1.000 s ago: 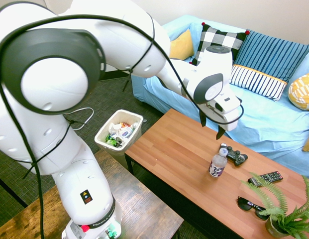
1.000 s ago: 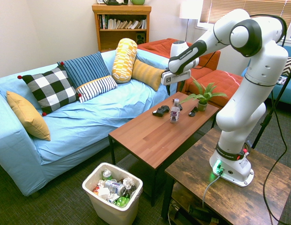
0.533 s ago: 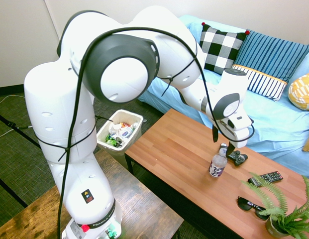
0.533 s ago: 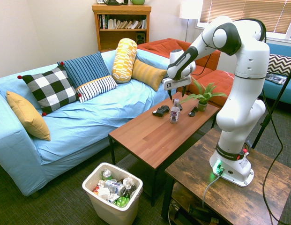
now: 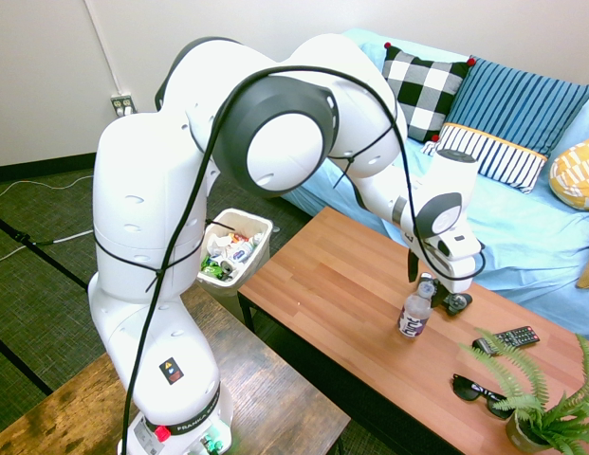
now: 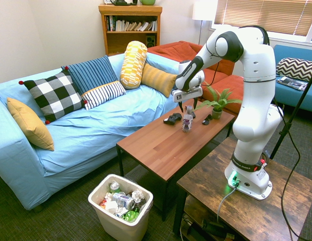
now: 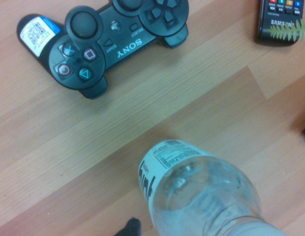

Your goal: Throw the bottle in the trash bin

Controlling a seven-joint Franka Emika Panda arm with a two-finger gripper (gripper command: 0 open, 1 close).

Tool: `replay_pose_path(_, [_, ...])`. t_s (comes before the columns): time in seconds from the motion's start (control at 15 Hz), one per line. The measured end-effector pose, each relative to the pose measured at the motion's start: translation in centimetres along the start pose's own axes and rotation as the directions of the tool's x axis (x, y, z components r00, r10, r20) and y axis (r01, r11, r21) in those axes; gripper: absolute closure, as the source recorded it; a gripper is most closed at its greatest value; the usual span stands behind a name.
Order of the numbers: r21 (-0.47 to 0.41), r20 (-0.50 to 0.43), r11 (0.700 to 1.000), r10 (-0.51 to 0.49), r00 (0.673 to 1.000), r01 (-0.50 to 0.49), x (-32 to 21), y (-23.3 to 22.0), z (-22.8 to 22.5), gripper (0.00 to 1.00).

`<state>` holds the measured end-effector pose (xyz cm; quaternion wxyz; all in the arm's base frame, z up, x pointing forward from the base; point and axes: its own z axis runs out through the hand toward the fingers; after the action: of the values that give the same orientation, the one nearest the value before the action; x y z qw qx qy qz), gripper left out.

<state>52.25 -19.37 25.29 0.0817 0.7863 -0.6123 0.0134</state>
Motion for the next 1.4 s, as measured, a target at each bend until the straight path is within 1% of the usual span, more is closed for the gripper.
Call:
replay_pose_path(0.87, [0.005,0.033,1.0,-0.006,0.999,0.006,1.1,0.8,0.6,1.0])
replay_pose_path(1.13, [0.013,0.029,1.0,-0.012,1.0,0.011,1.5,0.8,0.3,1.0])
replay_pose_path(1.27, [0.044,0.014,0.999,-0.032,0.999,0.031,0.9,0.1,-1.8,1.0])
replay_pose_path(1.4, [0.097,-0.03,0.992,-0.08,0.996,0.082,-1.4,-1.1,-7.7,1.0])
